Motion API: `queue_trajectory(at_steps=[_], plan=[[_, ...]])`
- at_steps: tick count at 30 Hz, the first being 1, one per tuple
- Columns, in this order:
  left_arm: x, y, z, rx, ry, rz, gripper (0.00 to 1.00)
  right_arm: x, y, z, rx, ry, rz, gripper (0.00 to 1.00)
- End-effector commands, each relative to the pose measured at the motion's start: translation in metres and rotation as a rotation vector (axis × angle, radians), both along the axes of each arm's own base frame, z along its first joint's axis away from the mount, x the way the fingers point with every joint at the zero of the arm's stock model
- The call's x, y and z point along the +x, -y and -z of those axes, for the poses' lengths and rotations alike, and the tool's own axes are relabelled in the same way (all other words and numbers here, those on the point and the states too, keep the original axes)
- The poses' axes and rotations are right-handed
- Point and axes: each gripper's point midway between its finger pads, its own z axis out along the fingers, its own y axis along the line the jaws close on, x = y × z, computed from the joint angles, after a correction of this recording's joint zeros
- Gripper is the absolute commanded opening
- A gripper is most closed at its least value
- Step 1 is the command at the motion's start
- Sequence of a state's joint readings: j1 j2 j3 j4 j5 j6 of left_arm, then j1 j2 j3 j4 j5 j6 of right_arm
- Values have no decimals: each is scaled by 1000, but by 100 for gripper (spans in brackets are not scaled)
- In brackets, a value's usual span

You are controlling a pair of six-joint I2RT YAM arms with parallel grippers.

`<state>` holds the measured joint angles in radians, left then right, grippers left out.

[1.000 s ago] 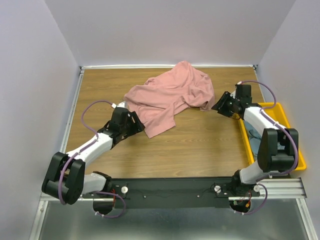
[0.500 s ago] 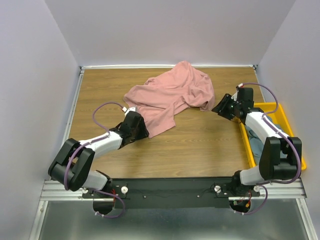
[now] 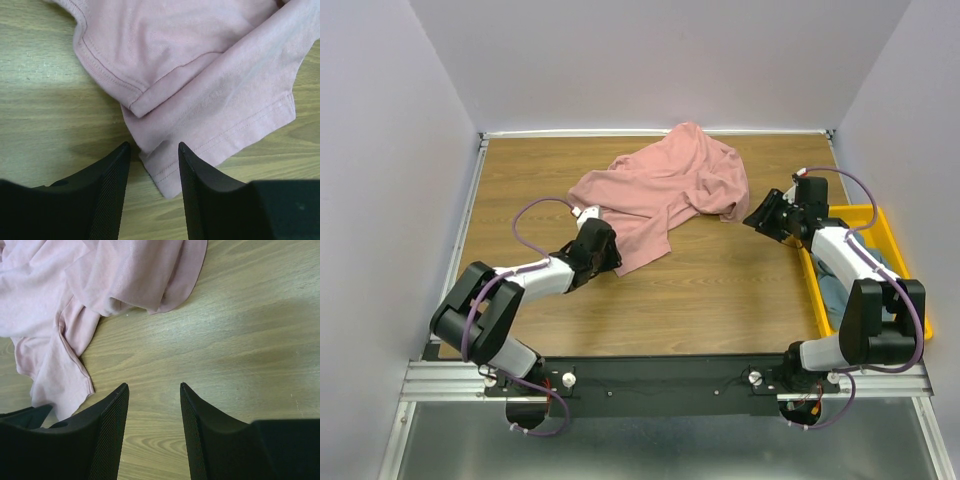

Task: Fold and stack the t-shirts

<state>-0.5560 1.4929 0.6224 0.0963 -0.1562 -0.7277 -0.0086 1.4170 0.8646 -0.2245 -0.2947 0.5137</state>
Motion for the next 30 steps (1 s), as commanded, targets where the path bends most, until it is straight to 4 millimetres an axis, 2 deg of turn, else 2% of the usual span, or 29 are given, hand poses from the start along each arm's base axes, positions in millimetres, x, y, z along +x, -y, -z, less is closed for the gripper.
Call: queue_trajectory(at_steps=[1, 8, 12, 15, 19, 20, 23, 25, 28, 29, 30], plan=[[6, -6, 5, 52, 16, -23, 51, -1, 0, -6, 2, 32, -21, 53], [7, -8, 10, 66, 20, -22, 51, -1, -1, -5, 3, 31, -22, 53], [6, -7, 13, 64, 26, -10, 48, -1, 0, -4, 0, 27, -23, 53], [6, -5, 14, 56, 24, 1, 37, -1, 1, -2, -6, 25, -20, 53], [4, 1, 9, 32, 23, 24, 9, 1, 2, -1, -12, 20, -17, 53], [4, 1, 4, 27, 27, 26, 1, 1, 3, 2, -17, 16, -18, 53], [5, -6, -11, 45, 46, -5, 0, 3, 6, 7, -33, 2, -4, 53], [9, -18, -32, 54, 74, -44, 0, 4, 7, 15, -39, -21, -2, 53], [12, -48, -62, 88, 102, -113, 0, 8, 10, 28, -58, -53, 7, 53], [14, -58, -82, 94, 136, -127, 0, 11, 10, 28, -68, -53, 1, 53], [18, -71, -91, 99, 151, -153, 0, 12, 9, 35, -76, -70, -2, 53]])
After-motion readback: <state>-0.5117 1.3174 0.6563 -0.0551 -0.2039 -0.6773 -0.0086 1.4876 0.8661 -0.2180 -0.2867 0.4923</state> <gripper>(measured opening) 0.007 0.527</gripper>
